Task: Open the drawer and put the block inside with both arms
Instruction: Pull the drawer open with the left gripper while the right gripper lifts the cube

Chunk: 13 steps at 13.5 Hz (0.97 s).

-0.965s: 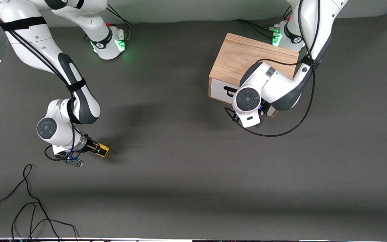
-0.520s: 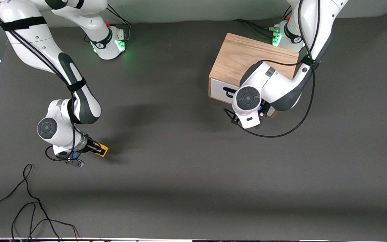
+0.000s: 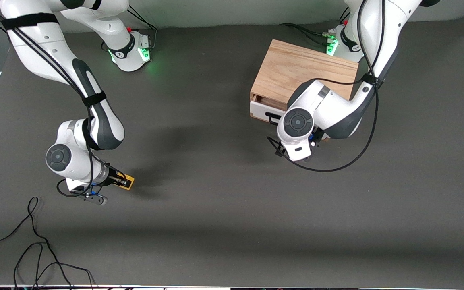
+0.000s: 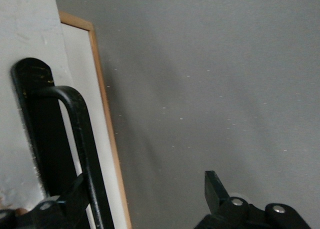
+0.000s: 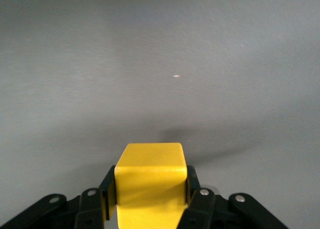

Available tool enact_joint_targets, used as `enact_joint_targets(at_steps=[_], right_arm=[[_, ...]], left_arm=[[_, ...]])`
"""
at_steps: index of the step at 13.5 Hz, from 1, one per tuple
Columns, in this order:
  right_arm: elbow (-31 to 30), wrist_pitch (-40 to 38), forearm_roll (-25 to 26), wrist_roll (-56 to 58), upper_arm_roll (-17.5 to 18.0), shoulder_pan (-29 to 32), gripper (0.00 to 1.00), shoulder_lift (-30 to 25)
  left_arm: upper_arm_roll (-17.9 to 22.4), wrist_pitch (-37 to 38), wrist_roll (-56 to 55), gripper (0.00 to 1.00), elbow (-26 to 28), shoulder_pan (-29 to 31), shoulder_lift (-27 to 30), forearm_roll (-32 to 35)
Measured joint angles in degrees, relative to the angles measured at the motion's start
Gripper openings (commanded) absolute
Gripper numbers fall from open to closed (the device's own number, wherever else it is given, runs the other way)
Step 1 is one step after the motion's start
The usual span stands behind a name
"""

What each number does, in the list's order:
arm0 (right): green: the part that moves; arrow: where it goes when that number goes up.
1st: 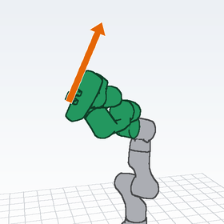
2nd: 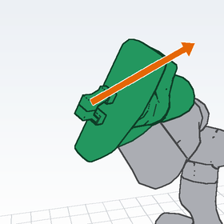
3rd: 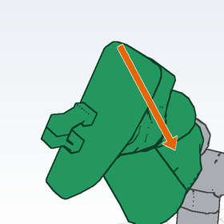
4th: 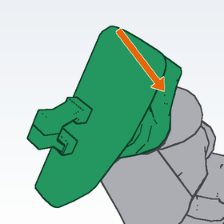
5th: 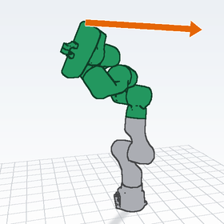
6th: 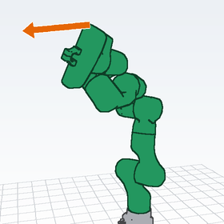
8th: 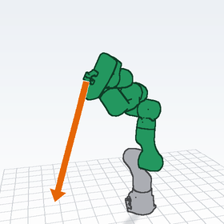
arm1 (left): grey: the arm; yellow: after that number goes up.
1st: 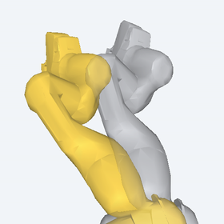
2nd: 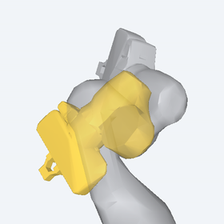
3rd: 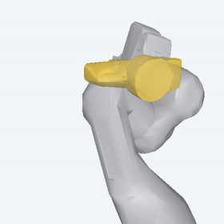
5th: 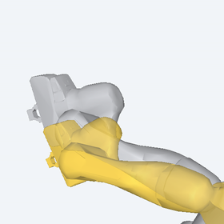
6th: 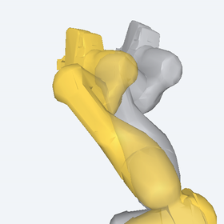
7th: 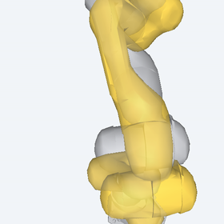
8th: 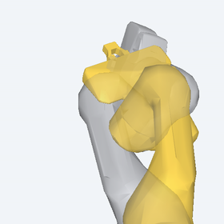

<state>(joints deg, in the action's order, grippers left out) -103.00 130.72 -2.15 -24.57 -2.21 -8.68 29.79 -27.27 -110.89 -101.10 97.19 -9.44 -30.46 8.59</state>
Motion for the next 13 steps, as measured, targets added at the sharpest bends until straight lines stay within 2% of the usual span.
enact_joint_targets(at_steps=[4, 7, 10, 13], right_arm=[[8.4, -10.1, 0.0, 0.1, 3.3, -0.1, 0.0, -1.9], [14.3, -17.2, 0.0, 0.1, 5.6, -0.6, 0.0, -2.9], [19.3, -23.7, 0.0, 0.1, 5.8, -3.0, 0.0, -3.8], [21.6, -28.6, 0.0, 0.1, 5.8, -5.3, 0.0, -5.4]], left_arm=[[-0.1, -0.7, 0.0, 1.0, -5.0, -0.1, -3.2, 1.3], [-0.1, -3.4, 0.0, 1.0, -6.5, -0.3, -4.3, 1.9], [-0.1, -5.0, 0.0, 1.0, -6.5, -0.4, -4.4, 2.1], [-0.1, -7.4, 0.0, 1.0, -6.5, -0.4, -4.4, 2.2]])
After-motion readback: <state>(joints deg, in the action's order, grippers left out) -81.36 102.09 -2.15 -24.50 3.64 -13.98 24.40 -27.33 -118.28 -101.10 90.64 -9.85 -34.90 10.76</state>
